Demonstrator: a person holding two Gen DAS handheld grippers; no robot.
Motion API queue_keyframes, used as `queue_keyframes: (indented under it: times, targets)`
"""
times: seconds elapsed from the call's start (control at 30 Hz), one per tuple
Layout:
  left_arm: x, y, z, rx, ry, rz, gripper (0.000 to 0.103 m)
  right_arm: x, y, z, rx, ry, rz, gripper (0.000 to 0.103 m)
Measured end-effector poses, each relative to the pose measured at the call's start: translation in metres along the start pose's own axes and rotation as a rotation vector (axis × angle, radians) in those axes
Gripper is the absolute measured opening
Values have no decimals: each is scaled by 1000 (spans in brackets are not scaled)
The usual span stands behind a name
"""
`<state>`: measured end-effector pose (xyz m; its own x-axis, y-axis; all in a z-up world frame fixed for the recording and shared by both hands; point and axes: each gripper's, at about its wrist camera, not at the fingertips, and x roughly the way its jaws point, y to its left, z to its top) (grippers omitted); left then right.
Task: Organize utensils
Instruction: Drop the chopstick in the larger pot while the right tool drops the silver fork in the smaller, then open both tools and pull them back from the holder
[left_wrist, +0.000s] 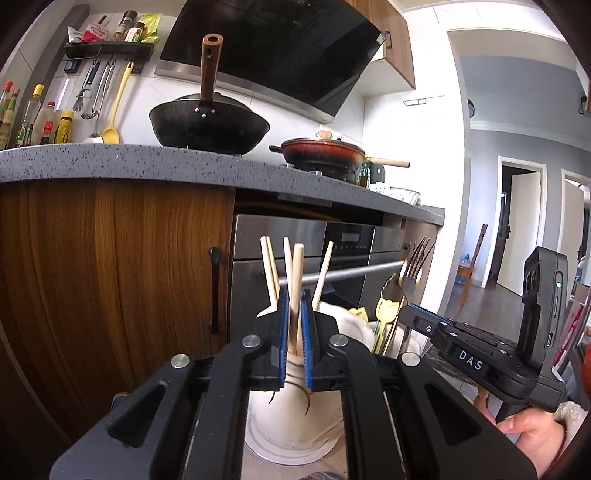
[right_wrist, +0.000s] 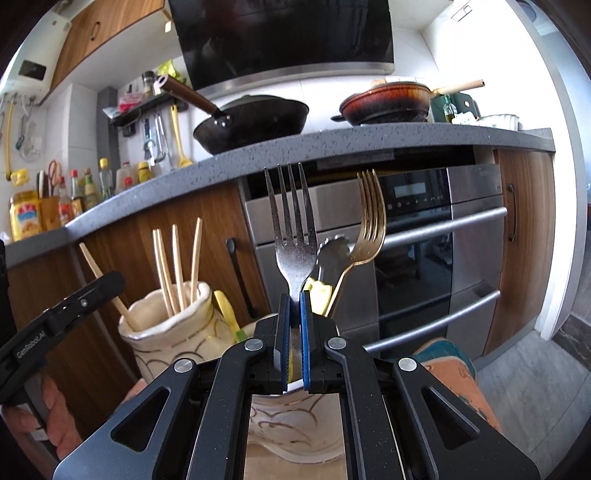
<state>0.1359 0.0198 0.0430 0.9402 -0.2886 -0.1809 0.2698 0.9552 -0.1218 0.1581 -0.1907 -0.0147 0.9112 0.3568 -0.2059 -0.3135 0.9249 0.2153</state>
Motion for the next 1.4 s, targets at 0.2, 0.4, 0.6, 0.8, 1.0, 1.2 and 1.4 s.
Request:
queue_keyframes:
  times: [0.2, 0.4, 0.6, 0.8, 1.0, 1.2, 1.4]
  targets:
    - [2, 4, -2, -7, 12, 9, 25, 6, -1, -4, -4, 34, -4, 8]
    - [-2, 3, 1, 5, -2, 9, 34, 4, -2, -4, -1, 27, -8, 18]
    - [-12, 6, -2, 1, 3, 29, 39, -13, 2, -5, -17, 12, -21, 23]
    - [-28, 4, -16, 10, 55, 49, 39, -38, 16, -10, -58, 30, -14, 23]
    - [-50, -7, -32, 35, 79, 59, 60, -64, 23, -21, -99, 32, -39, 39]
    - [-72, -8, -45, 50, 75, 97, 88, -84, 13, -34, -122, 28, -88, 68]
    - [-79, -4, -54, 36, 103, 101, 97, -94, 3, -36, -102, 10, -95, 95]
